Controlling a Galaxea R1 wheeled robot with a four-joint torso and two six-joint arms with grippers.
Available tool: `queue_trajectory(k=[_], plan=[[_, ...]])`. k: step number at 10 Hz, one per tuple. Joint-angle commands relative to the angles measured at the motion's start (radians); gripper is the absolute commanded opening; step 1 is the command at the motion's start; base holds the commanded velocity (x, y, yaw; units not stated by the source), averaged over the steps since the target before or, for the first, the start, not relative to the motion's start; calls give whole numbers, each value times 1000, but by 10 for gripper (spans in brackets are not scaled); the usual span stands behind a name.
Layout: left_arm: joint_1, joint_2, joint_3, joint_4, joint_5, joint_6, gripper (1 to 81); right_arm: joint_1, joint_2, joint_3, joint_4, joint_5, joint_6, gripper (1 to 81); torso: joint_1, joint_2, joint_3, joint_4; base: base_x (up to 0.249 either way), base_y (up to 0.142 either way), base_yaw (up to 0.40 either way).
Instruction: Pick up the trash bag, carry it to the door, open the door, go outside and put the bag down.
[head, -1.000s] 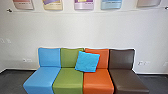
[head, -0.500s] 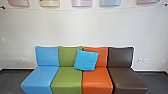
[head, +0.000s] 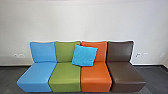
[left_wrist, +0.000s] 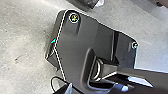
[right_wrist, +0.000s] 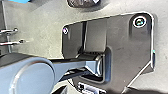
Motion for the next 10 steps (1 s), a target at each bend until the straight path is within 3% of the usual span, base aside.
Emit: queue_trajectory(k=[1,5,8,9,10], plan=[[-121,-61,-12,-64,153,-1,811,141,-176,161,58,-91,11,811,63,-98,0,0,0,0,0],[-267,0,-173,-110,320,-1,811,198,-310,288,83,-93,11,811,146,-229,-12,0,0,0,0],[-313,28,-187,-125,345,1,811,214,-330,319,95,-93,11,811,212,-331,-13,0,0,0,0],[-318,23,-165,-127,348,1,811,216,-334,324,101,-99,11,811,234,-367,-71,0,0,0,0],[-326,14,-145,-130,343,-1,811,222,-345,337,101,-99,11,811,253,-397,-101,0,0,0,0]])
